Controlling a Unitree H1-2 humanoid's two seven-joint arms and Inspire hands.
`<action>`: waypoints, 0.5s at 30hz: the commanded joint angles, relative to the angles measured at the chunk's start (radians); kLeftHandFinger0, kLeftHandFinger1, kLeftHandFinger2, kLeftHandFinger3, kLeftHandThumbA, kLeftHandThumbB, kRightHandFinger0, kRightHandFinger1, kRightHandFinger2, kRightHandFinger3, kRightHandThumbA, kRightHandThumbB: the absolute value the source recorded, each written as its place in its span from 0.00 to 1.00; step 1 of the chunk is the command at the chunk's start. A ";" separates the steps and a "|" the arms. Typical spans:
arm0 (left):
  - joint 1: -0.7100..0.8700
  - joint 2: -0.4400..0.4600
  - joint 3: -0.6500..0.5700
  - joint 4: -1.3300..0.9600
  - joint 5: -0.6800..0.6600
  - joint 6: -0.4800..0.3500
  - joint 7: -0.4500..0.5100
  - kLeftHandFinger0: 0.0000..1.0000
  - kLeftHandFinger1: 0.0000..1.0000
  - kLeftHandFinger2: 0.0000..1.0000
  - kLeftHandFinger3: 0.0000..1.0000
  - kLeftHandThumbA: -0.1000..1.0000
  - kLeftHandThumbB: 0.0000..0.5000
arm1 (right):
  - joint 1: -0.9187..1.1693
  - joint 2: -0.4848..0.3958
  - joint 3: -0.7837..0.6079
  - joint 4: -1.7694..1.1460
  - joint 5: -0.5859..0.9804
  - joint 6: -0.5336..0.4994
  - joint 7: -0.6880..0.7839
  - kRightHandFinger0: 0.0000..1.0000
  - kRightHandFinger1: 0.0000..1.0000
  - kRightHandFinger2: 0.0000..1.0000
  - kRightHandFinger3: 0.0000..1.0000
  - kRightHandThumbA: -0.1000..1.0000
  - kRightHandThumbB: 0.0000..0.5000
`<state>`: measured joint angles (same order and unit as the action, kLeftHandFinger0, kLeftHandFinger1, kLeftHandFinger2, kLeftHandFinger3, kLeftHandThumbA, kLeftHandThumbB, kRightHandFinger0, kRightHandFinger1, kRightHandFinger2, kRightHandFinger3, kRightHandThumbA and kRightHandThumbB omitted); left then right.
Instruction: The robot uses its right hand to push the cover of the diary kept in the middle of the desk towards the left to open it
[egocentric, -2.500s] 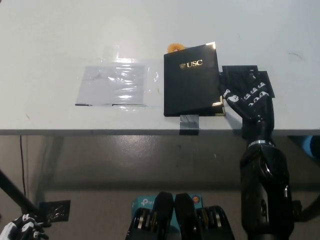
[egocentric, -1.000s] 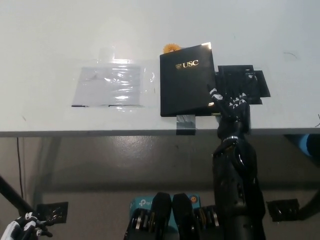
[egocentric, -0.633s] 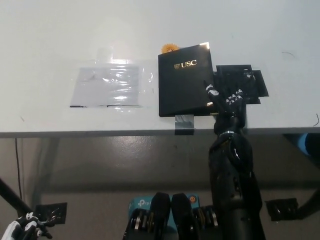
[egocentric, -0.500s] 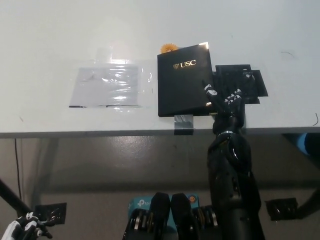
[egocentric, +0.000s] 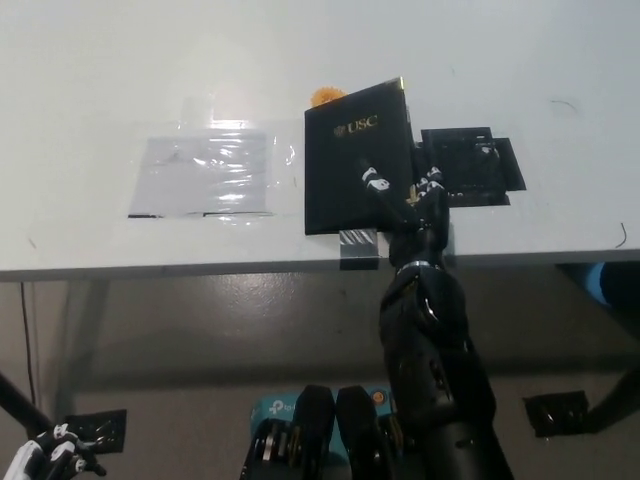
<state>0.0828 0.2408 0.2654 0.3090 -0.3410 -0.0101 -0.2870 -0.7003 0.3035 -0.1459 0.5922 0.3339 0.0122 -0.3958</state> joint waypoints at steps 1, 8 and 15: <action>-0.006 0.027 -0.006 -0.019 -0.001 -0.038 -0.025 0.38 0.49 0.28 0.38 0.54 1.00 | -0.008 0.076 0.111 0.014 0.075 0.043 0.025 1.00 1.00 1.00 1.00 0.93 0.17; -0.008 0.034 -0.011 -0.024 0.003 -0.032 -0.025 0.41 0.51 0.29 0.38 0.54 1.00 | 0.024 0.076 0.170 0.002 0.097 0.041 -0.001 1.00 1.00 1.00 1.00 0.92 0.17; -0.017 0.039 -0.014 -0.027 0.001 -0.019 -0.024 0.41 0.49 0.28 0.36 0.53 1.00 | 0.044 0.076 0.193 0.009 0.135 0.038 -0.009 1.00 1.00 1.00 1.00 0.91 0.14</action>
<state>0.0741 0.2474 0.2561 0.3081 -0.3385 -0.0107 -0.2872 -0.6595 0.3002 -0.0140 0.5700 0.3937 -0.0082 -0.4400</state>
